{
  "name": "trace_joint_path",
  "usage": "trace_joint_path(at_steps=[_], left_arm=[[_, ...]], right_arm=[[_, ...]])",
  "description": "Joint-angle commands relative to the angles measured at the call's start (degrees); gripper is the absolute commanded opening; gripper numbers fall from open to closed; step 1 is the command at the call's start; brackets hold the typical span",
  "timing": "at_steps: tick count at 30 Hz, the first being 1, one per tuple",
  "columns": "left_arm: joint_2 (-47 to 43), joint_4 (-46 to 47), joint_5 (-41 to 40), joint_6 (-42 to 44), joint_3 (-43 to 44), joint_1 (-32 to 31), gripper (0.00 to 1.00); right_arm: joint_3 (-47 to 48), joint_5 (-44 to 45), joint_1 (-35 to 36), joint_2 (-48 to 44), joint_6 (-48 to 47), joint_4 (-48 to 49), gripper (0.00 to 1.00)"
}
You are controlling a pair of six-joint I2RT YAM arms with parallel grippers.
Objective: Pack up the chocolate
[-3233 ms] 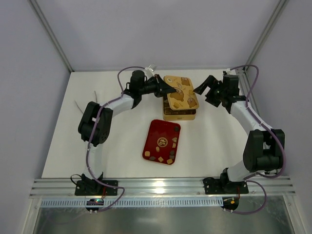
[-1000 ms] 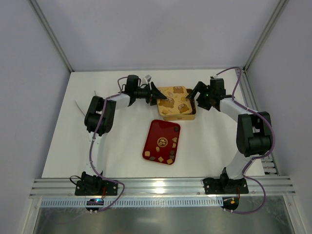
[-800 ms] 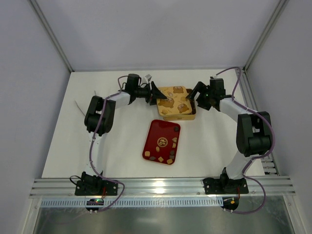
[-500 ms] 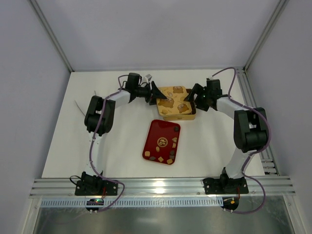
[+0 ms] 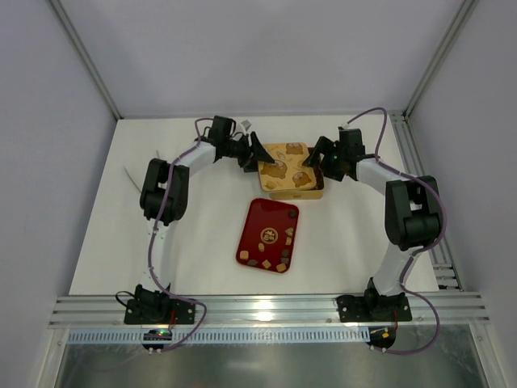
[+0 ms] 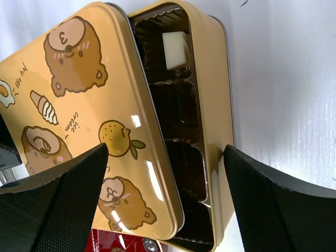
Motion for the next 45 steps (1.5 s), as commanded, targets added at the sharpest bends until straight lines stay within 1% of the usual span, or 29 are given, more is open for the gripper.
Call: trace_joint_path(at_steps=[1,6,17,27,30,39,44,45], left_arm=[[-0.67,-4.27,-0.51,2.89,2.61,0.41,0.55],[-0.76,-6.03,-1.39,4.03,3.4,0.41,0.56],[-0.5,-15.34,-5.43,8.69,8.85,0.41,0.58],[2.49,-22.55,-7.71,12.55,12.89,0.41,0.59],[3.72,-25.97,-8.85,13.96,14.74,0.41,0.59],[4.07,-28.0,-10.44,15.54,16.23,0.41,0.6],[5.13,-31.16,-11.84,17.74,20.1,0.15,0.6],[5.74,-33.0,-12.28,18.09,21.23,-0.11,0.6]], right_arm=[[2.41,0.49,0.91,0.41,-1.42,1.76,0.91],[2.85,0.4,1.26,1.03,-1.6,1.85,0.91],[3.9,-0.57,2.06,1.82,-2.3,2.2,0.91],[4.52,-1.27,2.67,2.7,-3.0,1.93,0.91],[4.61,-1.45,2.85,3.05,-3.18,2.02,0.91],[4.87,-1.71,3.37,3.49,-3.18,2.02,0.91],[5.13,-1.89,3.64,3.93,-3.36,2.02,0.91],[5.22,-1.89,3.64,4.02,-3.36,2.11,0.9]])
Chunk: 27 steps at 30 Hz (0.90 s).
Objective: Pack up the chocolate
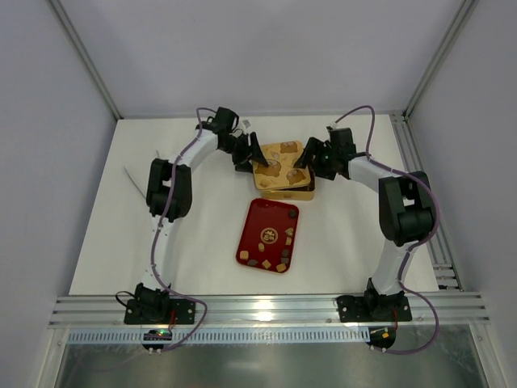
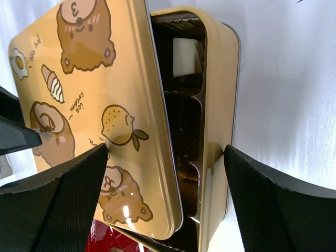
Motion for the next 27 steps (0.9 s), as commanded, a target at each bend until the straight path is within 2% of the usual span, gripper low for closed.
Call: trace_joint_path(at_steps=[1,11,27], left_arm=[[0.76,-4.75,-1.6,3.4,5.79,-0.09,0.6],[4.98,-13.02,-6.87,7.01,14.67,-1.58,0.59],[6.56,-16.8,-12.59,9.92,18.37,-3.78,0.59]], right_arm=[[2.42,-0.49,0.73,0.82,-1.04,1.89,0.91],[2.42,-0.66,1.35,0.91,-1.3,1.89,0.9],[2.25,-1.1,1.79,1.26,-1.74,1.98,0.89]])
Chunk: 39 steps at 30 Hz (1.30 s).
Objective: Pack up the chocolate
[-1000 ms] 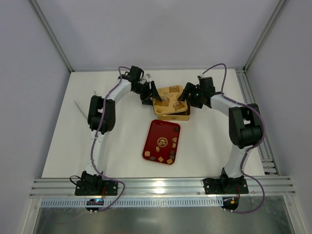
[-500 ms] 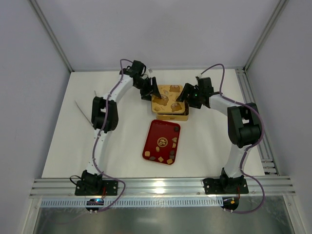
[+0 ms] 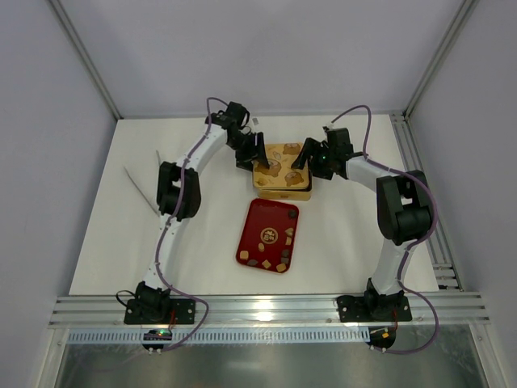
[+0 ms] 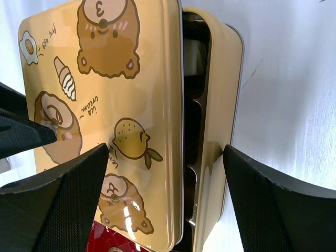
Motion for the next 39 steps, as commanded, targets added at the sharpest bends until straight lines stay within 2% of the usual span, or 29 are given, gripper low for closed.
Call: trace_joint_path(at_steps=[1,21,39], left_arm=[[0.77,-2.4,-2.79,2.29,3.07,-0.7,0.59],[1.92,-5.74,-8.15,5.63,5.18,-3.43,0.61],[1.39,-7.58,-12.64,6.59,5.18,-4.22,0.63]], right_arm=[[1.7,-0.73,0.98,0.43,-1.04,1.72,0.89],[1.09,-0.56,1.77,-0.01,-1.22,1.45,0.88],[-3.57,0.67,2.21,-3.96,-0.87,3.03,0.87]])
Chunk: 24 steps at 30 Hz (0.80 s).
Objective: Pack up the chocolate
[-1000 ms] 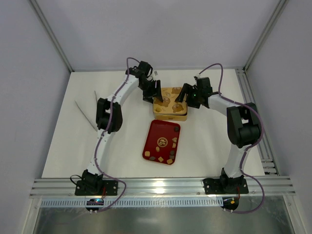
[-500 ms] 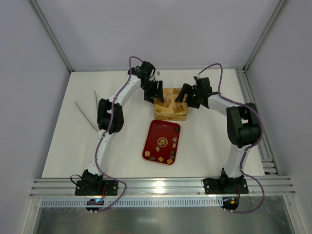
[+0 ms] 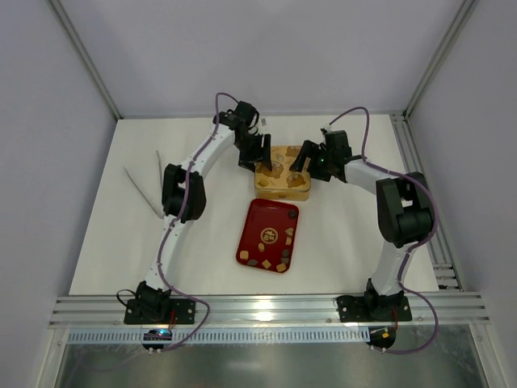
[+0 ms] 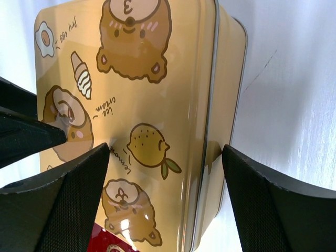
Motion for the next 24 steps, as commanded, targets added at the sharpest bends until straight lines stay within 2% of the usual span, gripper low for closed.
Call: trace_joint_path(at_steps=[1,24], left_arm=[[0.56,-3.06,-5.18,2.4,0.72,-1.0,0.64],[-1.29,-2.88,-8.09,1.7,-0.77,-1.97,0.64]], right_arm=[[-1.86,0.7,1.18,-3.22,-0.54,1.29,0.87],[-6.88,4.39,2.85,-11.74,-0.63,0.76,0.77]])
